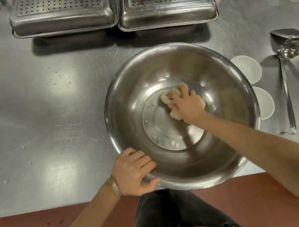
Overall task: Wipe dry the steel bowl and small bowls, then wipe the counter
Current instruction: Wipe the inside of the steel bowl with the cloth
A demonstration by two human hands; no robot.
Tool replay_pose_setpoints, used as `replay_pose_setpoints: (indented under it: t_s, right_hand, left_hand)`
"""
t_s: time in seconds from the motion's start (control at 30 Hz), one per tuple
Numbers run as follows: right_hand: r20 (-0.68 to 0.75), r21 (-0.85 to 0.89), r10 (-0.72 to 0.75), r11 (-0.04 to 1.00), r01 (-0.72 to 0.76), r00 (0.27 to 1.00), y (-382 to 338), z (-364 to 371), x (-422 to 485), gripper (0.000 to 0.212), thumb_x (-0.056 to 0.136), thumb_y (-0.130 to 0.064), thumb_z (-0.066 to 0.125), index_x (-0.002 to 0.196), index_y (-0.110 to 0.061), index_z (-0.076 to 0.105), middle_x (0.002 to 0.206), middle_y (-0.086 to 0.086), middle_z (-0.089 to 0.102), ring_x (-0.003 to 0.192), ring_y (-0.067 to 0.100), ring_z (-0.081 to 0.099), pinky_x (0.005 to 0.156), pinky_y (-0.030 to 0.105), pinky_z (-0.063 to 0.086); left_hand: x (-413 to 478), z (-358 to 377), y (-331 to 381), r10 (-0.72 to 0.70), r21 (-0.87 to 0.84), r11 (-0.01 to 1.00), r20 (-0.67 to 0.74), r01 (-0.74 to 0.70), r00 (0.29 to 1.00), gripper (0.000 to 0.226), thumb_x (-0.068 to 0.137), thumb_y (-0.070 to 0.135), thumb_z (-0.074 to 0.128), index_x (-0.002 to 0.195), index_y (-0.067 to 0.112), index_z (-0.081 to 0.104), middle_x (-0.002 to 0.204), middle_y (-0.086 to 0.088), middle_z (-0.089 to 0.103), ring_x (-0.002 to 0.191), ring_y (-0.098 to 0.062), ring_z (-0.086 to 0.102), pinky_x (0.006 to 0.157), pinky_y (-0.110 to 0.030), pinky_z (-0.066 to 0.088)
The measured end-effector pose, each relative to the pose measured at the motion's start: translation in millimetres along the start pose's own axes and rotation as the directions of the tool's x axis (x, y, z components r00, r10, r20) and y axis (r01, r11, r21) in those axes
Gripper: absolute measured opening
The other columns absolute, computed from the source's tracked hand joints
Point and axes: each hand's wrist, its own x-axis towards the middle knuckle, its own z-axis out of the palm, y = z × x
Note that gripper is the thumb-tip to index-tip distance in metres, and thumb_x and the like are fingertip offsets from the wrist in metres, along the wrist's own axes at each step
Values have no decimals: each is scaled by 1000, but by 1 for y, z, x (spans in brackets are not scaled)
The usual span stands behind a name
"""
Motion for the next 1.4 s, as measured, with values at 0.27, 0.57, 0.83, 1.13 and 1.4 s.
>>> replay_pose_setpoints:
  t_s: [0.27,0.57,0.83,1.13,1.4]
  right_hand:
    - [51,111,-500,863,493,864,-58,9,-29,36,91,-39,46,126,-32,50,153,11,24,118,46,37,86,55,41]
    - [35,-131,-355,925,357,934,48,-2,-20,53,84,-44,50,134,-41,34,148,7,21,108,43,46,79,48,43]
    - [180,83,-227,973,215,957,-54,5,-65,45,91,-24,50,133,-33,38,150,14,17,110,46,35,85,57,37]
    - [560,473,-601,797,375,570,18,-60,-110,41,82,-22,51,121,-34,57,141,-5,37,117,19,47,105,37,33]
    - [153,461,-313,862,212,937,70,-121,-141,44,72,-39,50,114,-40,62,137,-5,41,113,19,47,97,35,36]
  left_hand:
    - [5,-12,-8,120,-106,989,139,-106,983,43,82,63,51,92,25,70,80,13,66,73,-5,60,66,-22,41]
    - [3,-9,-4,99,-2,995,127,-99,987,46,81,67,49,77,24,66,67,10,59,58,-9,52,57,-23,38]
    - [3,-7,-5,114,79,989,120,-124,986,51,82,70,44,70,23,62,61,8,53,53,-11,47,54,-25,36]
    - [0,-7,-6,133,133,980,128,-150,983,51,84,67,41,72,23,64,62,6,54,53,-12,49,54,-25,38]
    - [-1,-8,-3,103,183,976,86,-117,991,52,85,66,41,69,20,59,60,3,51,54,-16,46,59,-26,30]
